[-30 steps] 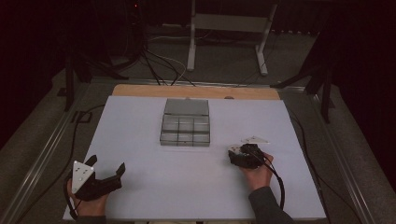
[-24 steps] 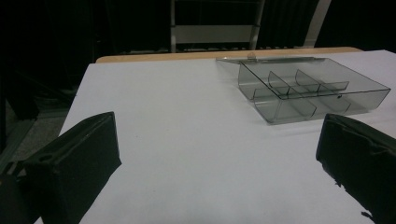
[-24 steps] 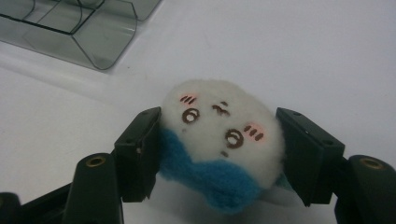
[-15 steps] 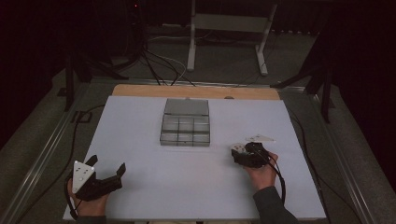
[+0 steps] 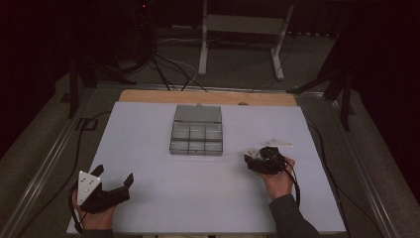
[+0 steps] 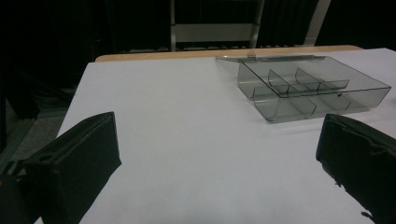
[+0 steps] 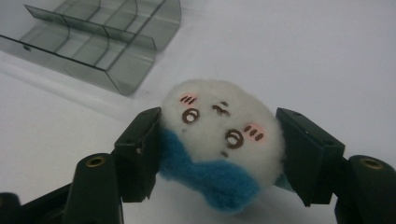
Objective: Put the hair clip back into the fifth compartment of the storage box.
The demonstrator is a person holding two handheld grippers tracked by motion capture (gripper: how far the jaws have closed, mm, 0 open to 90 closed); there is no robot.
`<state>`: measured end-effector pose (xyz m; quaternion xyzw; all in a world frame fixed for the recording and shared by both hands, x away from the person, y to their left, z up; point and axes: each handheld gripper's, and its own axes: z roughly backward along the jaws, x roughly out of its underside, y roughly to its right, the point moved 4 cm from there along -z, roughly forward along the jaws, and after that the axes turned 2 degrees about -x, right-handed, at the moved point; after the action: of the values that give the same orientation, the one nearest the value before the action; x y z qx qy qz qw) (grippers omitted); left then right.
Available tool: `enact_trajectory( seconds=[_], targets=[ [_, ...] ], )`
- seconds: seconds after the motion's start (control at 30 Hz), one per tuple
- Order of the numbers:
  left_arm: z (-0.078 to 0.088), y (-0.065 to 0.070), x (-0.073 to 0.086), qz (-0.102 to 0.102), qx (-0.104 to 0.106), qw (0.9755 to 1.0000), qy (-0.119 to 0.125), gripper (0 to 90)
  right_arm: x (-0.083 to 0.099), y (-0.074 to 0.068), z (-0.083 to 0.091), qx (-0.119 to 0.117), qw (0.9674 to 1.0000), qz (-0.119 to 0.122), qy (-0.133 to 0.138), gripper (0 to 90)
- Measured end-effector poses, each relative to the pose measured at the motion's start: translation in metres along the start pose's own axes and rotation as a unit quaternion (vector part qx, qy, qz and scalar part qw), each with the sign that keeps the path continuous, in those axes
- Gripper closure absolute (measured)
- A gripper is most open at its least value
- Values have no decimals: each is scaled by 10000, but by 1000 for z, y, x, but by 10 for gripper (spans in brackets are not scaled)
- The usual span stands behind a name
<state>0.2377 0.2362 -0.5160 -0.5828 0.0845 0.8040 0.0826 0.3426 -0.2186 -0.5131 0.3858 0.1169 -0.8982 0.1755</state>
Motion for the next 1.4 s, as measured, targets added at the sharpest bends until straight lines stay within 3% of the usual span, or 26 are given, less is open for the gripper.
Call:
enact_trajectory(
  seconds=[0.57,0.93,1.4],
  targets=[
    [-1,0,0,-13,0,10000,-14,5,-28,-11,6,-164,9997,176,107,339],
    [-1,0,1,-17,3,10000,-27,5,-48,-10,7,-306,9993,112,175,340],
    [-1,0,1,-23,0,10000,-25,5,-69,-11,7,-325,9988,169,331,340]
  ],
)
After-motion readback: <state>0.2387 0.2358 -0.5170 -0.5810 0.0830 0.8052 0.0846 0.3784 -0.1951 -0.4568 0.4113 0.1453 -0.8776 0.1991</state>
